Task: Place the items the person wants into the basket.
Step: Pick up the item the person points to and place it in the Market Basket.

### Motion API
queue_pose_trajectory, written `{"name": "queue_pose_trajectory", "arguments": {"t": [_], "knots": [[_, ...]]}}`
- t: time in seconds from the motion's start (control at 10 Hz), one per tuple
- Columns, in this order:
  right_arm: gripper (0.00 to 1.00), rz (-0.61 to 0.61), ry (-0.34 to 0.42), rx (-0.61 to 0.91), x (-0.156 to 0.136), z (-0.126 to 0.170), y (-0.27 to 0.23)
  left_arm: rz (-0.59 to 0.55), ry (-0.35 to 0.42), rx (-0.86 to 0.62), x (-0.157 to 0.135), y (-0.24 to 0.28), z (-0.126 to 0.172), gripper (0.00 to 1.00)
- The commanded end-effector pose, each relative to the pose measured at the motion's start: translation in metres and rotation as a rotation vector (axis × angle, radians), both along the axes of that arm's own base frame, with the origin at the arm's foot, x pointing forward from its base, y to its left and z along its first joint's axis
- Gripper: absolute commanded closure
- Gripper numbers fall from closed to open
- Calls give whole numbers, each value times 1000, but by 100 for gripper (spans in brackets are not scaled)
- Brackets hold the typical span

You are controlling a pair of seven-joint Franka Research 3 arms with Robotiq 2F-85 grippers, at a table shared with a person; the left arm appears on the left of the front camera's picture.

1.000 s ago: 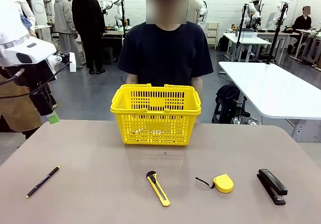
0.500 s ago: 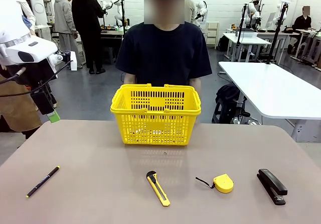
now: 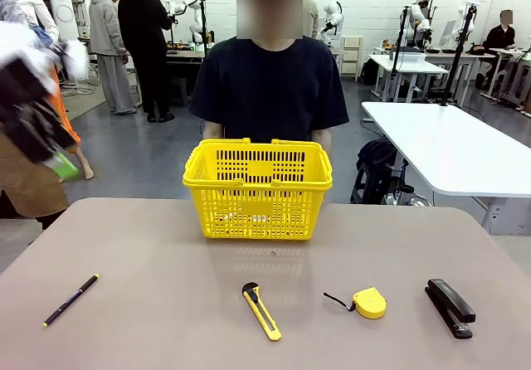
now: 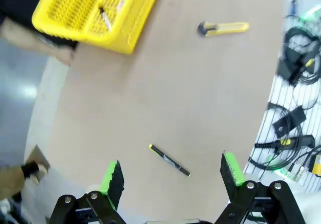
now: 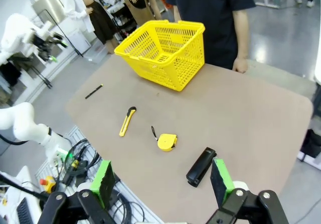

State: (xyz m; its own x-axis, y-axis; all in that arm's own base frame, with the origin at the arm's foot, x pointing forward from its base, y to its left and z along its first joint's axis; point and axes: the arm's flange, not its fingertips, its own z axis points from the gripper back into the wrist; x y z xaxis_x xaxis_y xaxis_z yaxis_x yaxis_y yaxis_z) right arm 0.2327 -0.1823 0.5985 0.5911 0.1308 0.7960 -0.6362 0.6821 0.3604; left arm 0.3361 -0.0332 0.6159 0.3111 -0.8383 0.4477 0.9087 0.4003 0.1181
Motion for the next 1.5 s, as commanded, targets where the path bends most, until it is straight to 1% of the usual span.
{"name": "queue_pose_trajectory", "arguments": {"t": [0.0, 0.1, 0.2, 0.4, 0.5, 0.6, 0.7, 0.9, 1.0, 1.2, 1.3, 1.4], "knots": [[0, 16, -18, 14, 1, 0, 0, -128, -54, -190, -35, 51, 30, 0], [0, 16, -18, 14, 1, 0, 0, -140, -52, -283, -36, 80, 30, 0], [0, 16, -18, 14, 1, 0, 0, -109, -67, -381, -39, 110, 24, 0], [0, 16, -18, 14, 1, 0, 0, -84, -46, -501, -36, 158, 13, 0], [0, 16, -18, 14, 1, 0, 0, -104, -69, -554, -35, 178, 8, 0], [0, 16, -18, 14, 1, 0, 0, -129, -96, -598, -40, 200, 2, 0], [0, 16, -18, 14, 1, 0, 0, -166, -114, -599, -48, 214, 1, 0], [0, 16, -18, 14, 1, 0, 0, -190, -161, -569, -61, 228, 0, 0], [0, 16, -18, 14, 1, 0, 0, -180, -185, -559, -63, 226, 1, 0], [0, 16, -18, 14, 1, 0, 0, -115, -192, -510, -61, 210, 3, 0], [0, 16, -18, 14, 1, 0, 0, -169, -171, -555, -66, 230, 1, 0], [0, 16, -18, 14, 1, 0, 0, -169, -171, -555, -66, 230, 1, 0]]}}
